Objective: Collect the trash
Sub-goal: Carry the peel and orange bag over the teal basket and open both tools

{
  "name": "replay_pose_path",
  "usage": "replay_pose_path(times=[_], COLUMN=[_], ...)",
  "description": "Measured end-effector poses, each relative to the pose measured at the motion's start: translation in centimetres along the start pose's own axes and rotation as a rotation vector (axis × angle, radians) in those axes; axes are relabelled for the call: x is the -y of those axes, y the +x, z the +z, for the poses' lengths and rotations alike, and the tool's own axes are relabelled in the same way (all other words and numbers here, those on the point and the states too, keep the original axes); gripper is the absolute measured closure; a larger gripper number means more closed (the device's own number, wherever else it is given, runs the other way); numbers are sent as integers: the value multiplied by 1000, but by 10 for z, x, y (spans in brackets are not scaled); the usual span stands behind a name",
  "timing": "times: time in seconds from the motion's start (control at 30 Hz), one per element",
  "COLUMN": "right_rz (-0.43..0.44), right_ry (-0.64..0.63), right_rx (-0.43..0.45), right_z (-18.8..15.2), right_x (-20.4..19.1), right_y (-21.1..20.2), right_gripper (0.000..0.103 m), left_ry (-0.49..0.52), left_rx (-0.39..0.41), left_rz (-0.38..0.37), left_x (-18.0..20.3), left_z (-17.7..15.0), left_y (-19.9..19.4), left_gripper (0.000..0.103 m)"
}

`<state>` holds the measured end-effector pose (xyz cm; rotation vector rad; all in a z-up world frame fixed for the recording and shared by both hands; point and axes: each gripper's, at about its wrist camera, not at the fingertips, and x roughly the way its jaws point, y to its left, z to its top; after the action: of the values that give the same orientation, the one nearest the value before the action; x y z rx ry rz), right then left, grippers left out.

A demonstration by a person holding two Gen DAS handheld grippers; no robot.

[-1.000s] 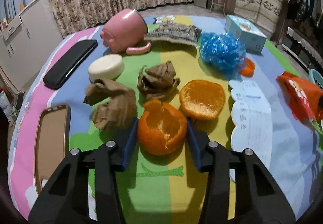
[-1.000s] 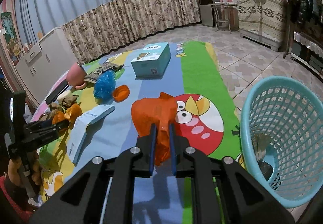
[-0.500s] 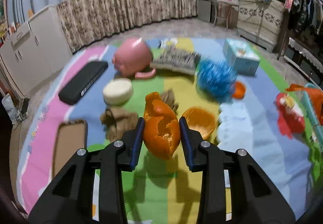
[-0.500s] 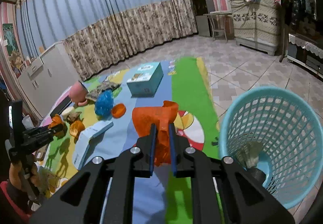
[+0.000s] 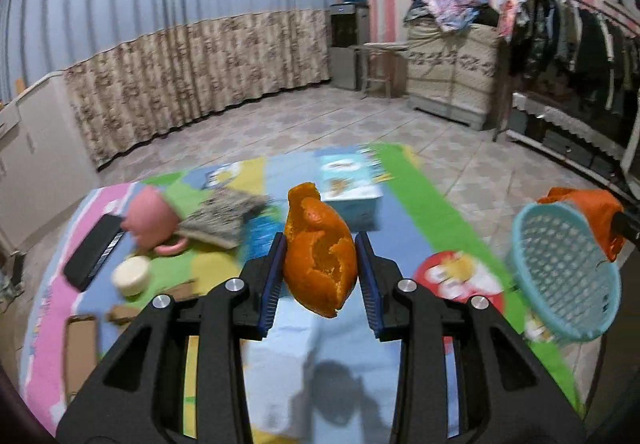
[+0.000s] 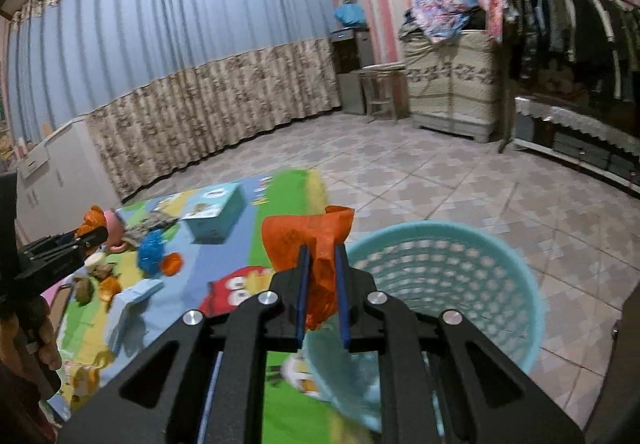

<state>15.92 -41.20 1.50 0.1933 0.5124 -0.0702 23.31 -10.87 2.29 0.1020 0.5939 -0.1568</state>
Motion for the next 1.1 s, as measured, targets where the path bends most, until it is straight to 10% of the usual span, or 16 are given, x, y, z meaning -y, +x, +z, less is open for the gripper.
replay_pose_path(times=[1.1], right_rz=[-156], right_ry=[115], right_rx=[-91], right_z=[-16], right_x=[104], right_y=[15], right_gripper=[90], left_ry=[256], left_rx=[-70], left_rz=[-307], left_x=[249], left_z=[-14], left_y=[75], left_gripper=[64])
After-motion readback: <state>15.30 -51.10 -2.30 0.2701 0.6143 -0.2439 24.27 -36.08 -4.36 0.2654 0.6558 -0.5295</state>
